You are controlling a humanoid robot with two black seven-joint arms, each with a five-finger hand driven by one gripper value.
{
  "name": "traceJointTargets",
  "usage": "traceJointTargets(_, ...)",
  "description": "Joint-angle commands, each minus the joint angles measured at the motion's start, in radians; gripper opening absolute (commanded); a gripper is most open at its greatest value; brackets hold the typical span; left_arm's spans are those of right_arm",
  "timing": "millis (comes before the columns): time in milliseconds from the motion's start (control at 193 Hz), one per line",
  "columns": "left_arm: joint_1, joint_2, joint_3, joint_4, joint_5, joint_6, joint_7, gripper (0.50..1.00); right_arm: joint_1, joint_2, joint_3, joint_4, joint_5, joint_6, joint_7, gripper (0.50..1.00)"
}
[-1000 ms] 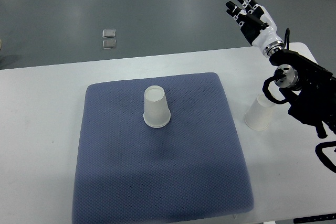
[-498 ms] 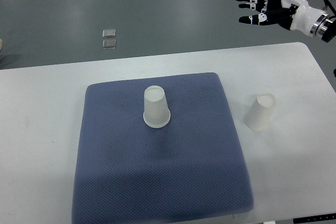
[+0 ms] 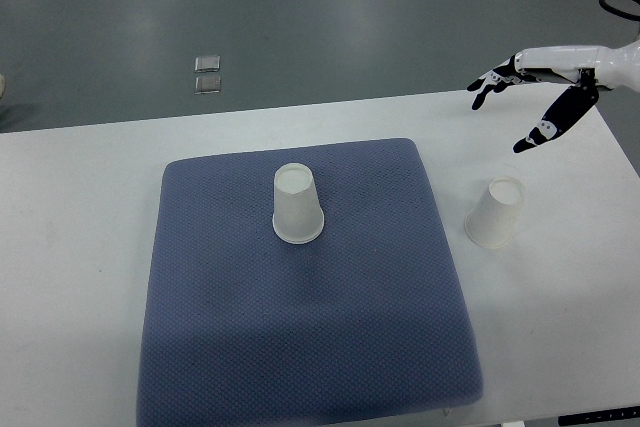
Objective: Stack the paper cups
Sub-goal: 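Lower the open right hand around the loose white paper cup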
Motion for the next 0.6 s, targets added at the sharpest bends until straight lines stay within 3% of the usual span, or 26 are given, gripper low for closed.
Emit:
traceJointTargets(0, 0.000, 0.000, -0.001, 0.000, 0.000, 0.000, 0.000, 1.000, 0.000, -0.017, -0.003, 0.045, -0.109, 0.000, 0.000, 0.924)
traceJointTargets(124, 0.000, 0.000, 0.001, 0.000, 0.000, 0.000, 0.000, 1.000, 0.000, -0.020, -0.011, 0.100, -0.230, -0.001, -0.009, 0.924)
traceJointTargets(384, 0.000, 0.000, 0.001, 0.000, 0.000, 0.000, 0.000, 1.000, -0.012, 0.003, -0.024, 0.106, -0.350, -0.018, -0.035, 0.924)
traceJointTargets(596, 0.000, 0.000, -0.001, 0.000, 0.000, 0.000, 0.000, 1.000, -0.024, 0.021, -0.090, 0.106, -0.360, -0.116, -0.037, 0.924)
